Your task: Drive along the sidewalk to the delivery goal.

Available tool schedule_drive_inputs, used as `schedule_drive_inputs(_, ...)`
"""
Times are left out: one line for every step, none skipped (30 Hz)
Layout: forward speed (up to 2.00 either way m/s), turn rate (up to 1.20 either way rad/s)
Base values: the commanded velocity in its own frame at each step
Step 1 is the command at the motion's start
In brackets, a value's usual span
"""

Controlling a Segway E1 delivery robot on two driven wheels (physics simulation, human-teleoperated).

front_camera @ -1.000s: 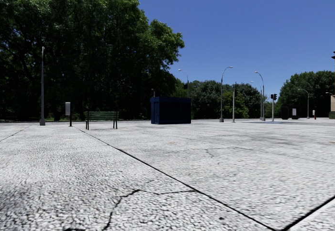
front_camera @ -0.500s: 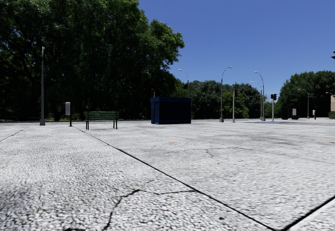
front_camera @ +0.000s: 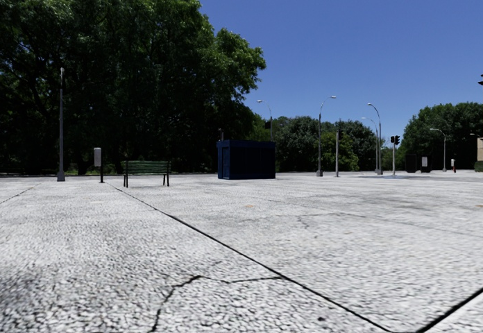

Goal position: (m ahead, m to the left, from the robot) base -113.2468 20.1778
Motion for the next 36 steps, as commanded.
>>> schedule_drive_inputs(0.51, 0.06)
schedule_drive_inputs(0.51, 0.06)
schedule_drive_inputs(0.51, 0.06)
schedule_drive_inputs(0.54, 0.06)
schedule_drive_inputs(0.64, 0.06)
schedule_drive_inputs(0.70, 0.06)
schedule_drive_inputs(0.73, 0.06)
schedule_drive_inputs(0.73, 0.06)
schedule_drive_inputs(0.75, 0.06)
schedule_drive_inputs(0.76, 0.07)
schedule_drive_inputs(0.76, 0.07)
schedule_drive_inputs(0.76, 0.07)
schedule_drive_inputs(0.79, 0.08)
schedule_drive_inputs(0.81, 0.09)
schedule_drive_inputs(0.82, 0.09)
schedule_drive_inputs(0.82, 0.09)
schedule_drive_inputs(0.83, 0.09)
schedule_drive_inputs(0.83, 0.09)
schedule_drive_inputs(0.83, 0.09)
schedule_drive_inputs(0.83, 0.09)
schedule_drive_inputs(0.83, 0.09)
schedule_drive_inputs(0.83, 0.09)
schedule_drive_inputs(0.83, 0.09)
schedule_drive_inputs(0.83, 0.09)
schedule_drive_inputs(0.83, 0.09)
schedule_drive_inputs(0.83, 0.09)
schedule_drive_inputs(0.83, 0.00)
schedule_drive_inputs(0.83, 0.00)
schedule_drive_inputs(0.82, 0.00)
schedule_drive_inputs(0.82, 0.00)
schedule_drive_inputs(0.81, 0.00)
schedule_drive_inputs(0.81, 0.00)
schedule_drive_inputs(0.80, 0.00)
schedule_drive_inputs(0.80, 0.00)
schedule_drive_inputs(0.92, 0.00)
schedule_drive_inputs(0.92, 0.00)
